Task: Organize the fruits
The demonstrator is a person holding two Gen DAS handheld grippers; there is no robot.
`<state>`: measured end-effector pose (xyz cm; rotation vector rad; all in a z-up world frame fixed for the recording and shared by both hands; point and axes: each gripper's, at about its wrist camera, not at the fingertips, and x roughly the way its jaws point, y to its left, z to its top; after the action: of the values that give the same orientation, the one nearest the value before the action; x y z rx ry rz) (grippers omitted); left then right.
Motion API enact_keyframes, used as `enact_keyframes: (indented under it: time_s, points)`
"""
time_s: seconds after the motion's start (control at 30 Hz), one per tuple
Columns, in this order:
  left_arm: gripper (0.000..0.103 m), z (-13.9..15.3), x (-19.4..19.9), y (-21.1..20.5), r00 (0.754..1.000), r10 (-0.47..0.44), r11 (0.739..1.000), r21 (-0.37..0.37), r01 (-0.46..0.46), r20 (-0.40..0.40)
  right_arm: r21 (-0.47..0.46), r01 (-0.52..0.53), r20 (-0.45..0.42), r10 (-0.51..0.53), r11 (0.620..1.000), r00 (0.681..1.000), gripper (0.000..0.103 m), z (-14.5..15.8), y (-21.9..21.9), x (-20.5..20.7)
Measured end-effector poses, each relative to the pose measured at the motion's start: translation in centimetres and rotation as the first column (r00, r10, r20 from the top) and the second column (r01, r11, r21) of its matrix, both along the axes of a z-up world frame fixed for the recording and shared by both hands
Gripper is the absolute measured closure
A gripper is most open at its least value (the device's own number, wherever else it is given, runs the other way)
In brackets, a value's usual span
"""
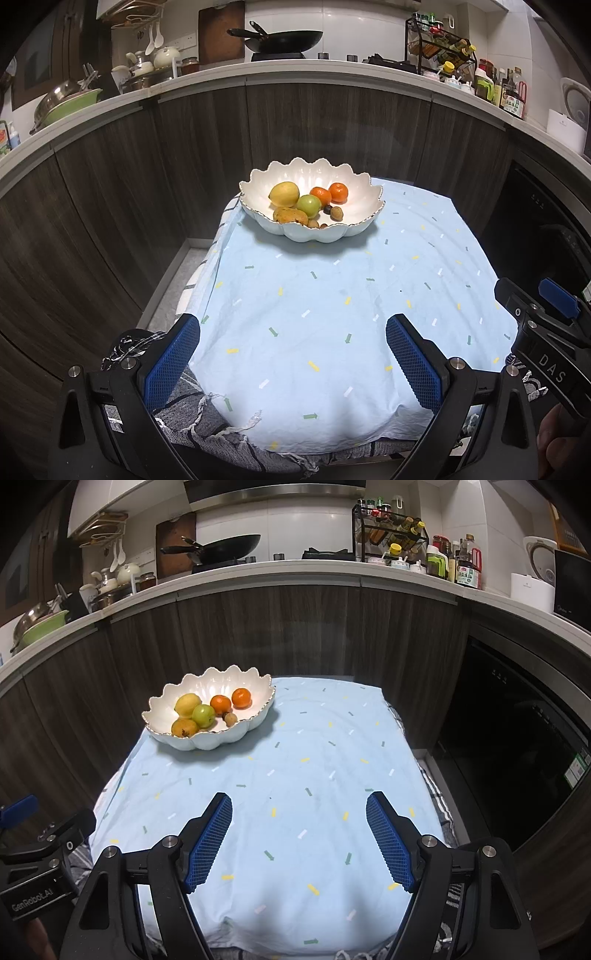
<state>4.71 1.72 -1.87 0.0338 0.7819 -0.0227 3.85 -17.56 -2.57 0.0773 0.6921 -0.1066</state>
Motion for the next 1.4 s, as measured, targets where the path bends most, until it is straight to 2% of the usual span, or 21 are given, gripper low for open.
enact_keyframes:
  time_s: [0.47,1.4]
  points:
    - [0.004,0.25,0.03,-0.15,1.0,-0.005,1.0,-0.003,0.005,0.009,0.0,0.0,0.002,0.0,1.0,1.0,0.027,0.05,0.05,0.02]
    - [0.004,0.03,0.18,-0.17,1.0,-0.01,1.0,-0.009,0.01,-0.004,0.005,-0.004,-0.003,0.004,1.0,1.0,0.027,-0.1,0.03,0.05]
